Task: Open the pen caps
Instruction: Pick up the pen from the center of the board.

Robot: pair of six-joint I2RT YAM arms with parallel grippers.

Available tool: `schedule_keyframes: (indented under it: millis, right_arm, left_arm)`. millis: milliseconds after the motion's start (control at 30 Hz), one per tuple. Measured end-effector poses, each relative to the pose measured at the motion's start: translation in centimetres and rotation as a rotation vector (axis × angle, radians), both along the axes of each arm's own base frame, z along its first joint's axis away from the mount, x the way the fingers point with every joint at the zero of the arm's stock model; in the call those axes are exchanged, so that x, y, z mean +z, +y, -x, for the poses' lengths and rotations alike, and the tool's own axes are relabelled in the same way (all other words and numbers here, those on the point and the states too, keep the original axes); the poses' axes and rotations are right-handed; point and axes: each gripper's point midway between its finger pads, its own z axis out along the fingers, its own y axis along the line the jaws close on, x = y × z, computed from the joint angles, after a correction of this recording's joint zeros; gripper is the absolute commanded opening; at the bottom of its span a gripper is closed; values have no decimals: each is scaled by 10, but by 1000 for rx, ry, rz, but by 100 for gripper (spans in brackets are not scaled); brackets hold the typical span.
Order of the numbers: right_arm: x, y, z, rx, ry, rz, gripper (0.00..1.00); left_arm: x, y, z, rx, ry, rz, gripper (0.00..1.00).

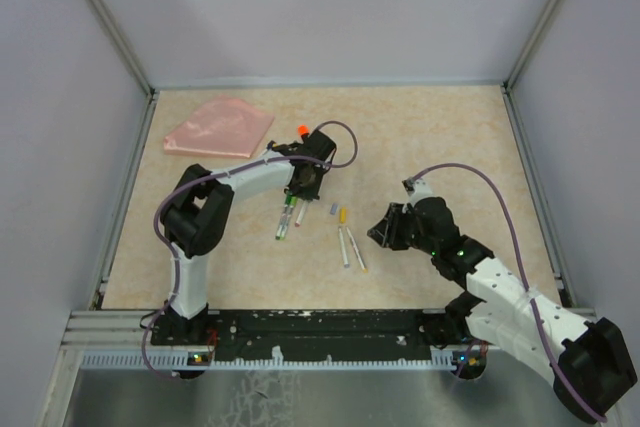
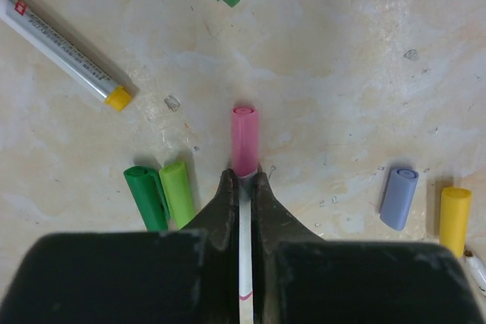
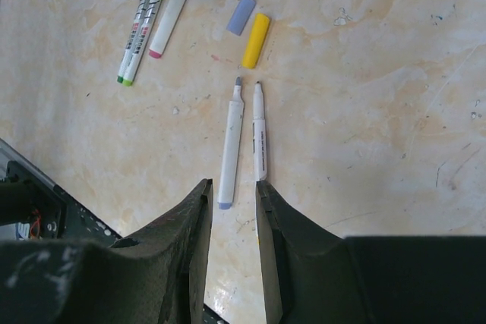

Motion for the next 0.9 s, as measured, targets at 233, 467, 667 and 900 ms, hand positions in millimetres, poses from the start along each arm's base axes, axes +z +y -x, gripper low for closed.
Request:
schedule_keyframes:
  millis: [233, 467, 667, 900]
  right_arm:
    - [3, 4, 3, 33, -5, -14, 38]
    - [19, 17, 5, 96, -50, -75, 60]
    - [74, 40, 3, 202, -196, -214, 62]
    - [137, 59, 3, 289, -346, -373, 64]
  left_arm:
    - [4, -4, 3, -6, 8, 28, 0]
    - [47, -5, 19, -1, -30, 148, 0]
    - [118, -12, 37, -29, -165, 404, 0]
    - [196, -15, 72, -89, -375, 802, 0]
